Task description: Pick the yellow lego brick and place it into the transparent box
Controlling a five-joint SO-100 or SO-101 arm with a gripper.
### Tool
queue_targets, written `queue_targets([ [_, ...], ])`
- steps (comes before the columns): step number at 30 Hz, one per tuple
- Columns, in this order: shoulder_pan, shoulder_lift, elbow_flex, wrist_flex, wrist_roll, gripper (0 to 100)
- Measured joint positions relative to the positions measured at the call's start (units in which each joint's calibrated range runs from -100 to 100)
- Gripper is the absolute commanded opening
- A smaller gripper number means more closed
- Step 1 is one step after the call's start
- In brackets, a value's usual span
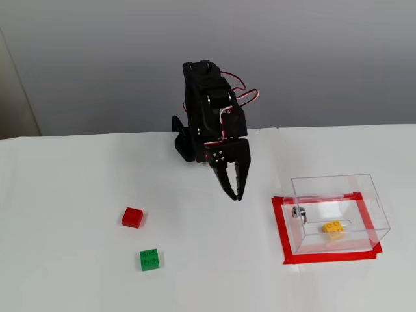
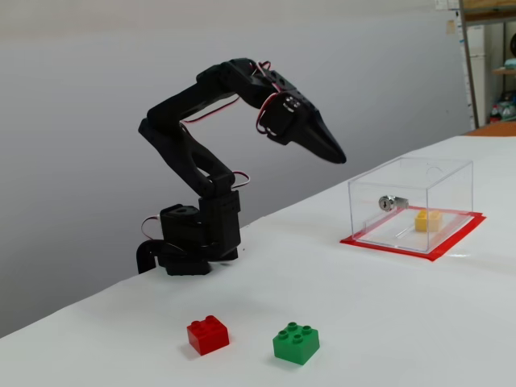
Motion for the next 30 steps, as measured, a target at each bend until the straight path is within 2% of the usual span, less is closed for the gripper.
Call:
queue_targets([
  [5,4.2,-12.1,16.5,-0.6,0.0,1],
  [15,5.0,-36.4,44.5,-3.7,0.0,2],
  [30,6.8,-46.7,58.2,-3.7,0.0,2],
])
